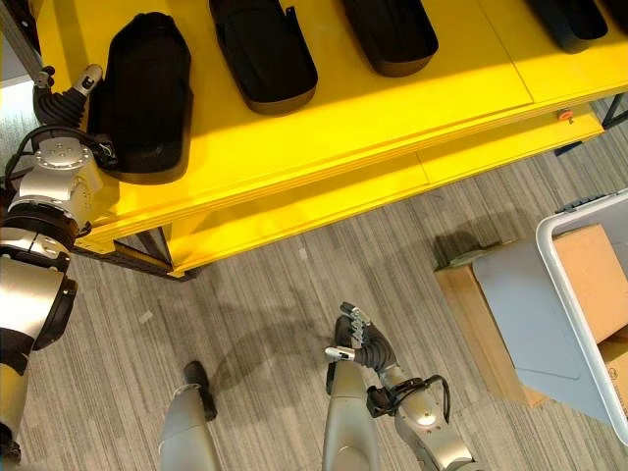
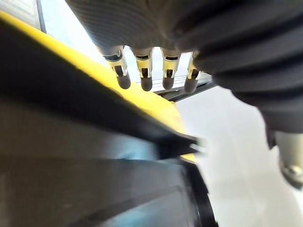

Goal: Move parts from the plastic box to the shelf.

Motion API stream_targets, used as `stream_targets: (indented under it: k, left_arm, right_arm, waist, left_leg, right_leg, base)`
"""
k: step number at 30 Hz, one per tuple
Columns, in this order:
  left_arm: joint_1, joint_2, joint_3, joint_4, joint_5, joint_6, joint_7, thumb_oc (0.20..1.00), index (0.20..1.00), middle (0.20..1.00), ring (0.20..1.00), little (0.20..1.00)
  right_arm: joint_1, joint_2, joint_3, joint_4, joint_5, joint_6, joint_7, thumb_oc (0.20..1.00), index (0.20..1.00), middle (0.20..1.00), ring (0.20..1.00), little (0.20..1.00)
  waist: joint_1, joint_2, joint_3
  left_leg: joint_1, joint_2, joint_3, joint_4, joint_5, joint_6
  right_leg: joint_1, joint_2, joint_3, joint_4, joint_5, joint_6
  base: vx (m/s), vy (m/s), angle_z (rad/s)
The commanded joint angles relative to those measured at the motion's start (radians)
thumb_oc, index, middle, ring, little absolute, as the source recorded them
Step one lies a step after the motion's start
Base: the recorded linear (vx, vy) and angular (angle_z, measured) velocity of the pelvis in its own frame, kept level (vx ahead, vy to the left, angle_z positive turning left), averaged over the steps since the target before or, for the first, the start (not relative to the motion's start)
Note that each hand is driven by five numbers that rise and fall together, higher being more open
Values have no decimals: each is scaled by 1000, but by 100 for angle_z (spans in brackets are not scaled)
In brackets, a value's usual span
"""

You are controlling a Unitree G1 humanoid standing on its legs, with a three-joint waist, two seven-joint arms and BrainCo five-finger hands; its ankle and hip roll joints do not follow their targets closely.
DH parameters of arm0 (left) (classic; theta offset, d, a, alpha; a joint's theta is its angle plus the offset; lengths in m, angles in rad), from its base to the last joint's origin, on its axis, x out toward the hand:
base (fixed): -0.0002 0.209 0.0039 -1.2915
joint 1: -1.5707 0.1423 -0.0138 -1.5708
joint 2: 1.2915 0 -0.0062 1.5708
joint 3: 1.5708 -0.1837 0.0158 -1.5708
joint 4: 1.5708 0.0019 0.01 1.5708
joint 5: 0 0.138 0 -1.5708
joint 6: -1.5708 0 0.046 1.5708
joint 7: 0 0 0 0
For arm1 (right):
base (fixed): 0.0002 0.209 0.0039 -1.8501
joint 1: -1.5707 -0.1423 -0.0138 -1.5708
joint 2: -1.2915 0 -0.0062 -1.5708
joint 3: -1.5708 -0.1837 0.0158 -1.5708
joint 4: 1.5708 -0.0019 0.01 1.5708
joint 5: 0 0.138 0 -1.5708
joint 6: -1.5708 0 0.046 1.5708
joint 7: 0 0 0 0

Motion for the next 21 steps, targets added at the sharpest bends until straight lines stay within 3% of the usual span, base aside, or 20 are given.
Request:
stream_targets:
  k: [1,8,9,10,14,18,19,20,21]
  left_arm:
    - [-106,100,42,41,12,-63,0,1000,1000,1000,1000,1000]
    - [-71,117,37,0,14,-86,-11,1000,1000,1000,1000,1000]
    - [-54,124,31,-33,34,-96,-8,1000,1000,1000,1000,1000]
    - [-53,124,32,-34,34,-96,-8,1000,1000,1000,1000,1000]
    - [34,164,11,-189,147,-124,15,1000,1000,1000,1000,1000]
    - [283,260,81,-619,387,-159,81,1000,1000,1000,1000,1000]
    - [452,299,161,-778,544,-159,105,1000,1000,1000,1000,1000]
    - [454,299,163,-780,544,-159,104,1000,1000,1000,1000,1000]
    - [567,319,216,-859,648,-158,96,1000,1000,1000,1000,1000]
  right_arm:
    - [-3,-55,-29,-23,13,-28,6,1000,1000,1000,1000,1000]
    - [-15,-51,-30,-15,13,-31,6,1000,1000,1000,1000,1000]
    - [-20,-48,-34,-13,10,-34,6,1000,1000,1000,1000,1000]
    - [-20,-48,-34,-13,10,-34,6,1000,1000,1000,1000,1000]
    - [-23,-40,-45,-13,6,-46,6,1000,1000,1000,1000,1000]
    - [-32,-21,-73,-14,3,-65,10,1000,1000,1000,1000,1000]
    - [-37,-15,-82,-7,0,-74,14,1000,1000,1000,1000,1000]
    - [-37,-16,-81,-7,0,-75,14,1000,1000,1000,1000,1000]
    - [-40,-15,-85,-7,-3,-80,20,1000,1000,1000,1000,1000]
  waist:
    - [7,26,5]
    - [17,31,9]
    - [22,30,12]
    - [21,31,13]
    - [39,35,18]
    - [72,35,35]
    - [81,34,40]
    - [80,35,40]
    - [88,33,42]
  left_leg:
    - [22,-61,-53,-78,75,51]
    - [51,-61,-52,-84,77,49]
    - [53,-65,-48,-102,114,54]
    - [54,-65,-48,-103,114,54]
    - [90,-68,-52,-128,126,51]
    - [126,-73,-60,-153,135,47]
    - [143,-72,-61,-160,137,45]
    - [143,-72,-61,-161,137,45]
    - [158,-72,-61,-167,137,44]
  right_leg:
    - [11,45,46,199,-135,-3]
    - [41,44,41,197,-134,-4]
    - [46,41,34,179,-104,-10]
    - [48,41,34,178,-104,-10]
    - [88,36,22,164,-100,-10]
    - [133,29,4,155,-106,-11]
    - [149,27,0,152,-110,-12]
    - [149,27,0,152,-110,-12]
    - [163,26,0,149,-112,-13]
  base:
    - [0,0,0]
    - [-16,-1,0]
    - [-107,-3,1]
    - [-110,-12,3]
    - [-6,-7,1]
    - [-21,-24,10]
    - [-16,-10,18]
    - [-15,14,14]
    - [-6,23,8]
